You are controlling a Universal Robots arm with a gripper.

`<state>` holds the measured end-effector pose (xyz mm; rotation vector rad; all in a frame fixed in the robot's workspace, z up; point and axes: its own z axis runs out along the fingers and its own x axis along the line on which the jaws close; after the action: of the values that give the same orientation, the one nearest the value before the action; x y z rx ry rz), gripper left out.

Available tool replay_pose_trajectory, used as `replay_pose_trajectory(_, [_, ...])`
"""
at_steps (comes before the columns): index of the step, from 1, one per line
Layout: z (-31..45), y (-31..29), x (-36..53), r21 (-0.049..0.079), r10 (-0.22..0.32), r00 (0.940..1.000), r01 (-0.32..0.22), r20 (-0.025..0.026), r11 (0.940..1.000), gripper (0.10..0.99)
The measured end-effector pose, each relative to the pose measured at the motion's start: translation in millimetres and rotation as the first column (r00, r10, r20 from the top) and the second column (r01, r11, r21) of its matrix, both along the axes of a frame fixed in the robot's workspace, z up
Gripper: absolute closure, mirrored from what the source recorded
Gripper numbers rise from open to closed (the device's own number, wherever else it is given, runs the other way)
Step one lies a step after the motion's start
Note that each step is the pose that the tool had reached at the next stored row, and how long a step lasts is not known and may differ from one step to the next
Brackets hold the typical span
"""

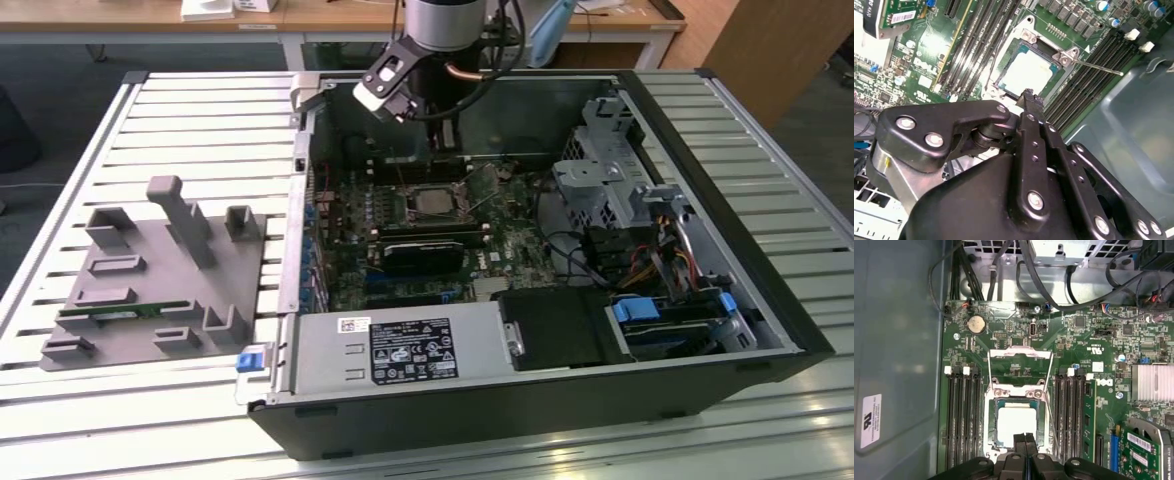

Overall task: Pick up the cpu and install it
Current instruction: 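Close the cpu cover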

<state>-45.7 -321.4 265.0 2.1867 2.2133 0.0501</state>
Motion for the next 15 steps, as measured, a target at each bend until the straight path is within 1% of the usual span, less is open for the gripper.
replay_pose_trajectory(3, [0.0,-0.1,1.5,0.000,0.000,1.0000,0.000,-0.0002,1.0000,0.973])
replay_pose_trajectory(11, [0.0,-0.2,12.1,0.000,0.000,1.0000,0.000,-0.0012,1.0000,0.973])
replay_pose_trajectory(13, [1.8,-0.1,12.3,0.000,0.000,1.0000,0.000,-0.0015,1.0000,0.973])
replay_pose_trajectory(15, [6.1,-0.1,12.3,0.000,0.000,1.0000,0.000,-0.0017,1.0000,0.973])
